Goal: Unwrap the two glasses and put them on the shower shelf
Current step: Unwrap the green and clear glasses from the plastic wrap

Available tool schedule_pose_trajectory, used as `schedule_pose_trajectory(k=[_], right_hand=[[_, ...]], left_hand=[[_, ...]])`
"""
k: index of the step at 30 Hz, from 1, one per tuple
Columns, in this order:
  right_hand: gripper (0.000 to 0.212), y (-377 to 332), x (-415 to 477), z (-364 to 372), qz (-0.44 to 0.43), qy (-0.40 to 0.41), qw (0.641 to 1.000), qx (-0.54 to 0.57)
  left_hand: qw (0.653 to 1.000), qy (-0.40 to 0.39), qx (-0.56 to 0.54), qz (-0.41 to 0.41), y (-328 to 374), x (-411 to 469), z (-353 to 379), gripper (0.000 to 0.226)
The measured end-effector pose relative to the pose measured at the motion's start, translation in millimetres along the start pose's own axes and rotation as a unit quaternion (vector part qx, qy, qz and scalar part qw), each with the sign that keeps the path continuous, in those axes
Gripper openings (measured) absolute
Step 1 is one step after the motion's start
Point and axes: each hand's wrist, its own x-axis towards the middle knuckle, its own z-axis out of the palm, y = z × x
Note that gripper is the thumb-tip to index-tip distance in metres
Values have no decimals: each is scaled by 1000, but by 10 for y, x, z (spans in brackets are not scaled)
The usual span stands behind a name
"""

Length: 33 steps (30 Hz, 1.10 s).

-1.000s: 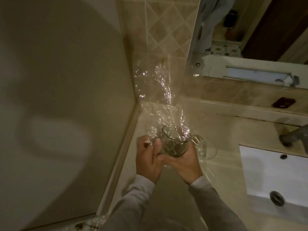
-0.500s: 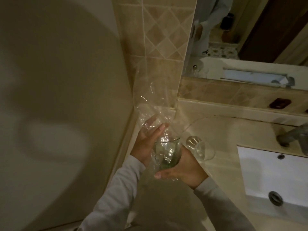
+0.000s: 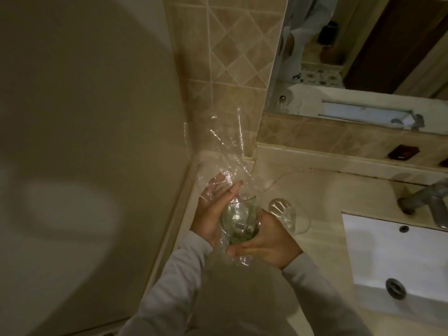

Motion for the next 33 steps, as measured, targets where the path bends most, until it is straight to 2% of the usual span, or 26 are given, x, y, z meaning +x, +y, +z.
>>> schedule_pose_trajectory(k=[3, 5, 7, 9, 12, 14, 15, 17, 18, 19, 21, 22, 23, 24, 25, 27, 30, 31, 33], right_hand=[[84, -30, 12, -22, 8, -21, 998, -50], [74, -35, -4, -28, 20, -45, 997, -60], [49, -49, -40, -23, 35, -67, 995, -72], [25, -48, -74, -8, 36, -83, 992, -82], [24, -57, -83, 38, 20, -39, 997, -68], [31, -21, -78, 76, 22, -7, 999, -44], [29, -13, -71, 88, 24, 2, 999, -31], [11, -5, -63, 111, 25, -1, 1000, -16], [12, -20, -61, 112, 24, -11, 1000, -13], [24, -16, -56, 106, 34, -24, 999, -8], [52, -19, -56, 86, 69, -48, 996, 22], [54, -37, -61, 70, 75, -56, 995, 27], [45, -47, -57, 51, 72, -72, 994, 34], [32, -53, -59, 38, 56, -86, 994, 41], [30, -46, -58, 10, 39, -90, 994, 53], [46, -40, -58, -59, 32, -107, 989, 94], [50, -37, -53, -138, 15, -92, 982, 166], [59, -59, -35, -157, 9, -67, 982, 177], [105, -78, 37, -231, 28, -6, 981, 193]], left_hand=[[1000, 22, -11, 2, -40, 4, -4, 69], [1000, 25, -17, 6, -61, 5, -17, 71], [999, 17, -29, 4, -76, -4, -28, 75], [999, 17, -32, -14, -69, -5, -27, 65], [999, 30, 2, -20, -5, 25, -27, 56], [1000, 6, 10, -27, 40, 59, -47, 51], [999, -4, 5, -39, 64, 68, -51, 48], [998, 8, 23, -50, 79, 70, -63, 46], [998, 12, 31, -47, 87, 66, -54, 43], [999, 9, 29, -39, 89, 62, -56, 42], [1000, 2, 17, -8, 47, 82, -86, 56], [1000, -2, 4, 8, 29, 93, -90, 65], [1000, -7, -3, 24, 25, 86, -85, 70], [999, -9, -1, 41, 19, 74, -74, 69], [998, -9, 8, 53, 8, 61, -59, 65], [998, -2, 16, 63, 1, 33, -30, 59], [995, 4, 32, 91, 21, 25, 13, 64], [994, -3, 38, 100, 40, 15, 38, 67], [993, -14, 40, 110, 46, -4, 76, 67]])
